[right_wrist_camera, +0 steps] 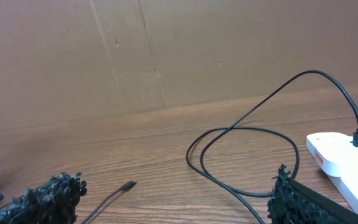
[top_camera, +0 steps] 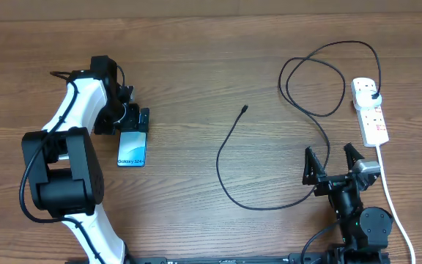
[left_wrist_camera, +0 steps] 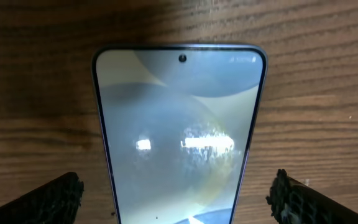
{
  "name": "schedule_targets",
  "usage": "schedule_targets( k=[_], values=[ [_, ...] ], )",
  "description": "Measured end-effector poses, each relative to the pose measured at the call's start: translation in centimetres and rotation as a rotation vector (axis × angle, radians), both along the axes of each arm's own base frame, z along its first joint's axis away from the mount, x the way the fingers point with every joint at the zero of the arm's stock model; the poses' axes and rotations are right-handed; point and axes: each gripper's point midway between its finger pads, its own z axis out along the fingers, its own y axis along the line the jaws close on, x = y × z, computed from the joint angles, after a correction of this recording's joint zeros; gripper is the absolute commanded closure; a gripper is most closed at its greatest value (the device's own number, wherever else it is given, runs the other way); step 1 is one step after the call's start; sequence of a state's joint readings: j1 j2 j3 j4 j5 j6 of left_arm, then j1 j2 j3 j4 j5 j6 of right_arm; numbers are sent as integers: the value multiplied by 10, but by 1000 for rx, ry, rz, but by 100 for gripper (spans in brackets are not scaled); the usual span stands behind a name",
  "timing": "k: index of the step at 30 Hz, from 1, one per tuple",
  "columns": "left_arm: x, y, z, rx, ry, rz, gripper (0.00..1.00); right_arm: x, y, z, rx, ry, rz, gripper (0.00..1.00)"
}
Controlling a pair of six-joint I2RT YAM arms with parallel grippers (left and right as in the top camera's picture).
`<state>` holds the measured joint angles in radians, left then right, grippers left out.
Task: Plug charger to phone and switch on socket
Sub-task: 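Move the left gripper forward over the Galaxy S24 phone, then lower the left gripper and grasp the phone's bottom edge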
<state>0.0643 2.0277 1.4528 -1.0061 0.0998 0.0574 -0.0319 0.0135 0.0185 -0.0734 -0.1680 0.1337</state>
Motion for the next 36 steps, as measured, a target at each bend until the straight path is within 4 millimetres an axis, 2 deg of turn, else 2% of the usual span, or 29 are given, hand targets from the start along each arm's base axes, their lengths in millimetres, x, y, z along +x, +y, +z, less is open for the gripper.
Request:
schedule_targets(
  k=[11, 22, 36],
  values=[
    [4, 2, -3, 9, -21, -2, 0, 0, 0, 0, 0, -1, 0, 0],
    [-4, -3, -18, 27, -10, -24, 0, 0, 0, 0, 0, 0, 0, 0],
    [-8, -1, -22, 64, -13, -35, 0, 0, 0, 0, 1, 0, 0, 0]
  ],
)
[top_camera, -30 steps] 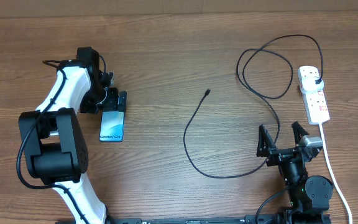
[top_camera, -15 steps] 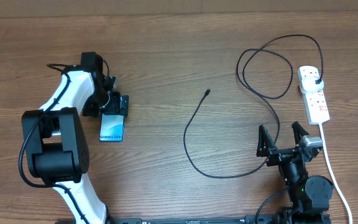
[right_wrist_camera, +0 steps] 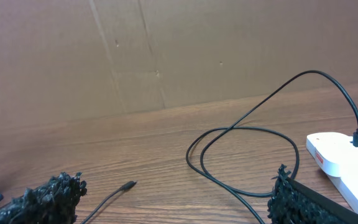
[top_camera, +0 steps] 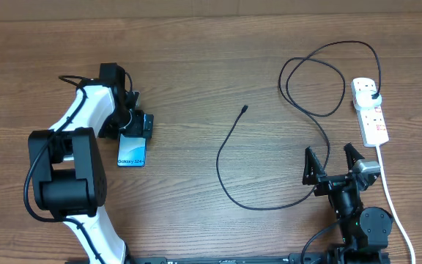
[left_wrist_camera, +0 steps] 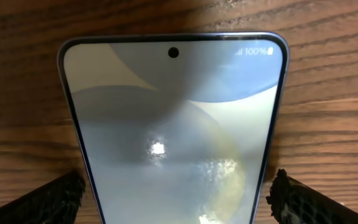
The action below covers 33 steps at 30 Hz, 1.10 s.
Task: Plug charger to phone and switch on socket
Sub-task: 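Lower the left gripper and grasp the phone's bottom edge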
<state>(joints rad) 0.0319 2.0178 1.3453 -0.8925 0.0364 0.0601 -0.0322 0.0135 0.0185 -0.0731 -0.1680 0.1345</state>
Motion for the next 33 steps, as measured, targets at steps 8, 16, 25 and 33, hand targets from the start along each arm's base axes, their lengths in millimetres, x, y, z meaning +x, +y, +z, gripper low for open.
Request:
schedule_targets(
  k=[8, 16, 25, 33],
  values=[
    [-7, 3, -3, 30, -16, -6, 5, 0, 0, 0, 0, -1, 0, 0],
    [-10, 4, -3, 34, -11, 32, 7, 0, 0, 0, 0, 0, 0, 0],
    [-11, -12, -1, -21, 0, 141, 8, 0, 0, 0, 0, 0, 0, 0],
    [-16, -50, 0, -46, 18, 195, 8, 0, 0, 0, 0, 0, 0, 0]
  ],
)
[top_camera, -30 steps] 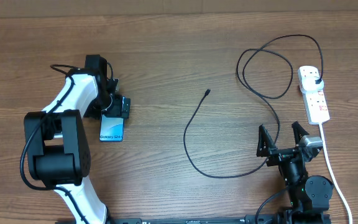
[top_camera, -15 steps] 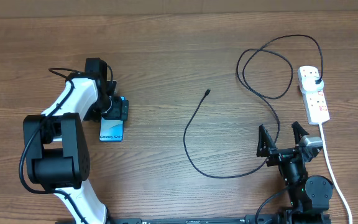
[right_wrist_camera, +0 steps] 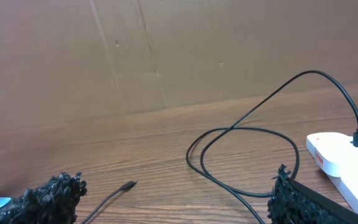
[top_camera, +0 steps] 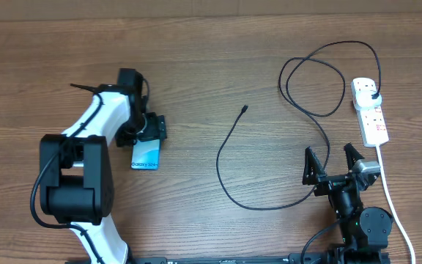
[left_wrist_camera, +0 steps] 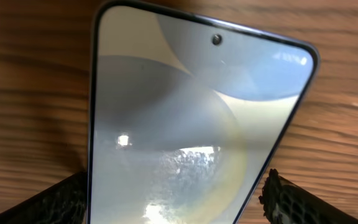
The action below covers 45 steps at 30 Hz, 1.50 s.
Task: Plug charger to phone and switch on socket
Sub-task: 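Lower the left gripper and grasp the phone's bottom edge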
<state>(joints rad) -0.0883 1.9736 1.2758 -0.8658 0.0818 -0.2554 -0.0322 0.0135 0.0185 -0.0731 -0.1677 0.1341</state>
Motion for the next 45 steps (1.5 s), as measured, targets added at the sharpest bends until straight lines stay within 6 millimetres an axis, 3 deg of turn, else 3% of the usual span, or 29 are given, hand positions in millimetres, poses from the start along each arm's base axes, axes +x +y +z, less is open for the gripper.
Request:
schedule_targets(
  k=[7, 17, 22, 29, 36, 45],
  values=[
    [-5, -26, 0, -1, 7, -11, 3, 0, 0, 0, 0, -1, 0, 0],
    [-14, -23, -2, 57, 15, -260, 3, 0, 0, 0, 0, 0, 0, 0],
    [-12, -21, -3, 70, 2, -400, 8, 0, 0, 0, 0, -1, 0, 0],
    [-9, -20, -3, 81, -13, -461, 18, 0, 0, 0, 0, 0, 0, 0],
    [-7, -18, -3, 91, -15, -404, 19, 0, 0, 0, 0, 0, 1, 0],
    [-6, -18, -3, 94, -9, -118, 19, 0, 0, 0, 0, 0, 0, 0]
  ],
)
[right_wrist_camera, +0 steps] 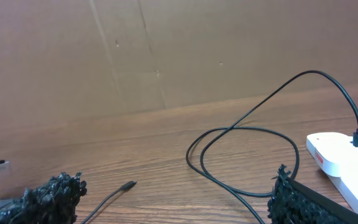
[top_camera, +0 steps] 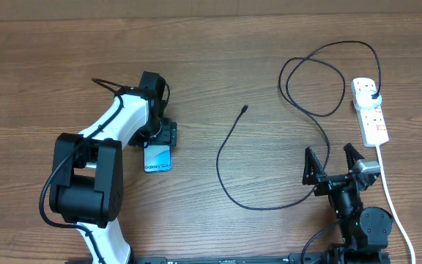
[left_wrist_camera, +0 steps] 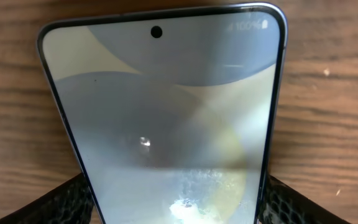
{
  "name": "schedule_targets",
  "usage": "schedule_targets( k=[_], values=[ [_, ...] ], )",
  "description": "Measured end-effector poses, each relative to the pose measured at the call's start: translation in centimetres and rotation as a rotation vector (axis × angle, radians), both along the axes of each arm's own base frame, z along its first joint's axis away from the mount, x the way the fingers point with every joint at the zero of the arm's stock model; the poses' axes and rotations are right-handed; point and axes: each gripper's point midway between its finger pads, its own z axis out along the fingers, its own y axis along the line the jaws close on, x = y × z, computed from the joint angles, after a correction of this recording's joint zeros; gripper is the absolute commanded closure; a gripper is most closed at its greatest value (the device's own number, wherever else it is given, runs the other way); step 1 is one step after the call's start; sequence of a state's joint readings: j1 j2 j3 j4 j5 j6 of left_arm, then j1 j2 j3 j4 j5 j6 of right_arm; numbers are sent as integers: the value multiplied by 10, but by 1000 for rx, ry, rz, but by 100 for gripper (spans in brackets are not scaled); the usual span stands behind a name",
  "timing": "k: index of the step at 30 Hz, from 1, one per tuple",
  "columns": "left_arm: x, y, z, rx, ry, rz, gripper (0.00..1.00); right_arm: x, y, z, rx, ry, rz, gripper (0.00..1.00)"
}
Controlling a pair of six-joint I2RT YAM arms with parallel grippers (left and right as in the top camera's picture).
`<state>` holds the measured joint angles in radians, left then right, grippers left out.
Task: Plug charger to phone and switch on socket
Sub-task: 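Lower the left gripper and grasp the phone's bottom edge, then lift the phone with the left gripper off the table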
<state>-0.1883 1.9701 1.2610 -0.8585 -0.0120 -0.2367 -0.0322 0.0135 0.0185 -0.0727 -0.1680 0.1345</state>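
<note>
The phone (top_camera: 157, 158) lies screen-up on the wooden table, its lit screen filling the left wrist view (left_wrist_camera: 166, 118). My left gripper (top_camera: 160, 138) is shut on the phone's sides, both fingers pressed against its edges (left_wrist_camera: 178, 200). The black charger cable (top_camera: 229, 169) curls across the middle of the table; its free plug tip (top_camera: 245, 108) lies bare to the right of the phone and also shows in the right wrist view (right_wrist_camera: 128, 185). The white socket strip (top_camera: 370, 111) lies at the far right with the charger plugged in. My right gripper (top_camera: 333, 163) stands open near the front edge (right_wrist_camera: 173, 202).
A white lead (top_camera: 390, 198) runs from the socket strip toward the front edge, past the right arm's base. A cardboard wall (right_wrist_camera: 166, 56) backs the table. The cable loops (top_camera: 313, 81) lie left of the strip.
My left gripper and the phone have moved to the right, closer to the cable's plug tip, and the phone now lies straighter. The right arm has not moved.
My left gripper was open around the phone's top end at the left of the table. It then closed in on the phone's sides. After that the phone stood further right and tilted, and now further right again. The right gripper stayed open and still.
</note>
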Motion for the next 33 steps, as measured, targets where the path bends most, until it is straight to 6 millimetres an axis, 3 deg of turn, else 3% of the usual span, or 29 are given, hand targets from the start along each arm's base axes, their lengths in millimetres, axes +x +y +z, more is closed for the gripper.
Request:
schedule_targets(
  k=[6, 9, 16, 27, 33],
  values=[
    [0, -1, 0, -7, 0, 111, 17, 0, 0, 0, 0, 0, 0, 0],
    [0, -1, 0, -9, -1, 143, 8, 0, 0, 0, 0, 0, 0, 0],
    [2, -4, 0, -23, -8, 179, 0, 0, 0, 0, 0, 0, 0, 0],
    [5, -5, 1, -33, -15, 293, 0, 0, 0, 0, 0, 0, 0, 0],
    [-4, -4, 0, -26, 18, 317, 0, 0, 0, 0, 0, 0, 0, 0]
  ],
)
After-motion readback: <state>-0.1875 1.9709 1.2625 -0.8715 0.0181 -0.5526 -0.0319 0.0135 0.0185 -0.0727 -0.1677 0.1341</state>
